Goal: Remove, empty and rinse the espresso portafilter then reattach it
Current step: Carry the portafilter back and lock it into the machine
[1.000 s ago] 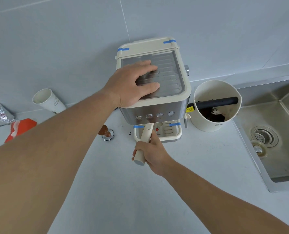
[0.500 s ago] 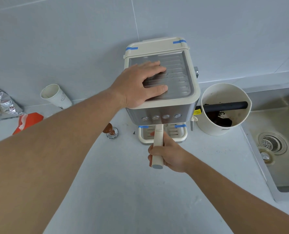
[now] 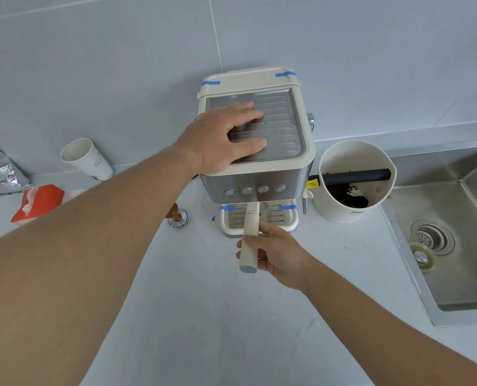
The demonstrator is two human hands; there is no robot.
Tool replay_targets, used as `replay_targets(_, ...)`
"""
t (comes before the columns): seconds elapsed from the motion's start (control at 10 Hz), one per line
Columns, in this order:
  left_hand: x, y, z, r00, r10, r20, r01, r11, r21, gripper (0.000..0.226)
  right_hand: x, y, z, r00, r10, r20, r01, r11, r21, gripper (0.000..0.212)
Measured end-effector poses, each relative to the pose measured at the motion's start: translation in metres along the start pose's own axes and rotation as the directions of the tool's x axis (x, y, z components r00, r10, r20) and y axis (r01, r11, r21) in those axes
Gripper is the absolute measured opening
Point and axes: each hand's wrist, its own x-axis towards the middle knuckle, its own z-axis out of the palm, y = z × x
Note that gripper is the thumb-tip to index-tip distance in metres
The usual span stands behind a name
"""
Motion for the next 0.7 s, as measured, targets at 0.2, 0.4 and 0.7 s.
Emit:
replay_targets(0.2,-0.003,0.0,0.001,0.999,0.0,-0.047,-0.002,1.0,-0.025,0.053,-0.013,-0.009,-0.002,0.996,0.011,-0.086,-0.015,0.999,-0.047,0.025)
replay_targets(0.4,-0.011,0.007,-0.001,0.993,0.011,-0.115,-0.008,1.0,0.029,0.039,-0.033,-0.016,-0.009,0.99,-0.001,-0.139,-0.004,0.999,-0.039,0.032)
replay_targets(0.7,-0.052,0.049,-0.012,0.966,-0.203,-0.161,0.103,0.87,-0.481,0.021,-0.104,-0.082,-0.028,0.951,-0.205,-0.23,0.225,0.972,0.062,0.026)
